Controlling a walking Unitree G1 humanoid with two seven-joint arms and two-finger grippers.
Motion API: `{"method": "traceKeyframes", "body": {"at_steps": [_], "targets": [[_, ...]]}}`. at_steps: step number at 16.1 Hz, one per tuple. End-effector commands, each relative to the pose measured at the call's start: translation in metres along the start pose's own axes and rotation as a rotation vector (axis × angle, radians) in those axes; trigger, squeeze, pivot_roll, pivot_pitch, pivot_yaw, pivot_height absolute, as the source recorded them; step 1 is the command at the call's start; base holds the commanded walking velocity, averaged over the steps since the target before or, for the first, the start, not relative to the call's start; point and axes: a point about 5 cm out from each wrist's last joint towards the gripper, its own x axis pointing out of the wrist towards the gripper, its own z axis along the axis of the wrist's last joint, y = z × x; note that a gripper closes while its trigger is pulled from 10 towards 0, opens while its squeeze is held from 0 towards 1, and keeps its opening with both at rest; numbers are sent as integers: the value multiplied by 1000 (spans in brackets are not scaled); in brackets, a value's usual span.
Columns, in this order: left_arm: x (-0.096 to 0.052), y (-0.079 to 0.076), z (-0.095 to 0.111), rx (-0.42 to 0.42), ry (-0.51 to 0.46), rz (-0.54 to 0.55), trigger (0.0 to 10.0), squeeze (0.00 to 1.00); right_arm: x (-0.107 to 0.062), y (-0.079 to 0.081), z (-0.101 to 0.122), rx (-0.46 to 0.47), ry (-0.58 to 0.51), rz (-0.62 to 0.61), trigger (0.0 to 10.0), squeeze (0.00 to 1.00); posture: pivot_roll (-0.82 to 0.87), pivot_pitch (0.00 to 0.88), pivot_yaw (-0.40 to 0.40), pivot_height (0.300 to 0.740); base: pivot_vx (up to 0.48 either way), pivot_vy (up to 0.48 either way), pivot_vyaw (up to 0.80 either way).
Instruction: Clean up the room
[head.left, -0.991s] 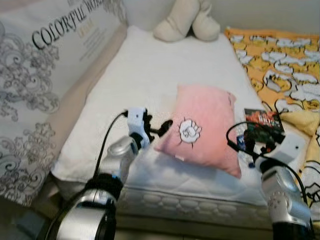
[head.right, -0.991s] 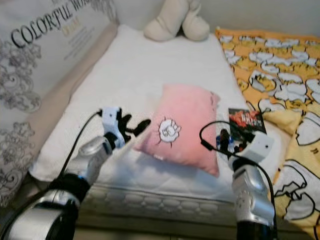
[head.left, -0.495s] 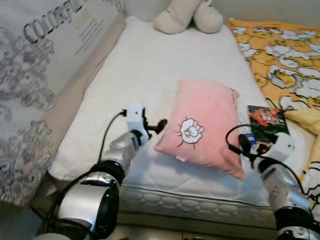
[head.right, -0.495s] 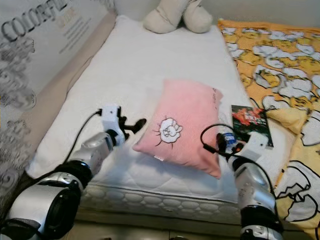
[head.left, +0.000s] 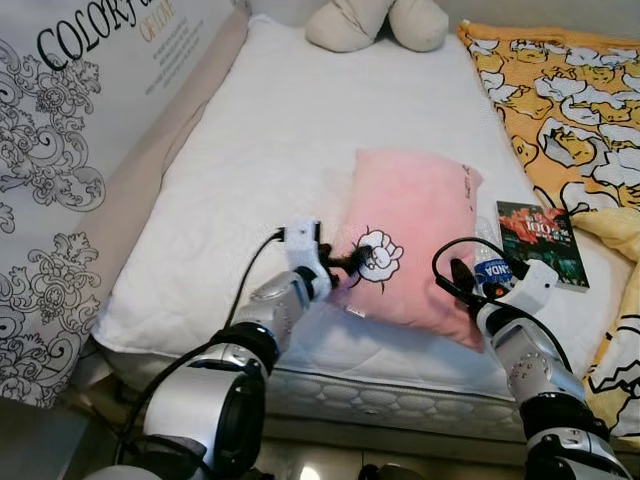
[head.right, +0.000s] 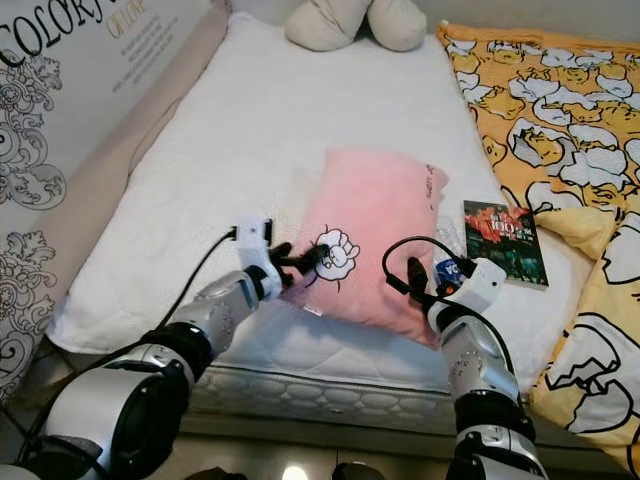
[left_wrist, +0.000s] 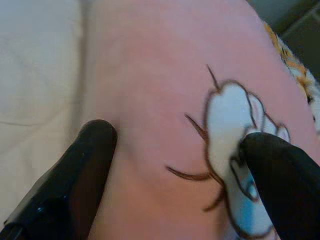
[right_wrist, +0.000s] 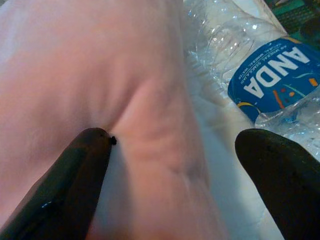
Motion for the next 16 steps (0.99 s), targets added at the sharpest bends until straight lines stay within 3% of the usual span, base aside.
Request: {"method": "traceKeyframes", "body": {"at_steps": [1,3,5,6,7,10,11,16], "targets": [[3,-7,-4,42,61,-30,10000,0,2,2,-5,39,19,10,10000,0,-201,110,0,740,0,0,0],[0,-9,-31,203,224,-41,10000,0,3,3,-11,99,66,26,10000,0,-205,108,2,740,0,0,0],[-2,-8,-37,188,237,-33,10000,0,2,1,-12,105,82,31,10000,0,-218,108,6,740,0,0,0],[0,-12,-36,133,202,-55,0,0,0,-3,-11,78,79,18,2078,0,-223,107,6,740,0,0,0],[1,-15,-35,101,185,-77,0,0,-1,-2,-10,71,75,32,0,0,-223,105,4,740,0,0,0],[9,-28,-16,-162,24,-119,0,0,-4,2,-8,64,64,76,0,0,-230,102,5,740,0,0,0],[10,-31,-12,-213,-12,-132,0,0,-6,2,-8,72,63,87,0,0,-232,102,4,740,0,0,0],[5,-39,-45,-120,98,-179,0,0,-14,2,-8,72,57,121,0,0,-246,102,8,740,0,0,0]]}}
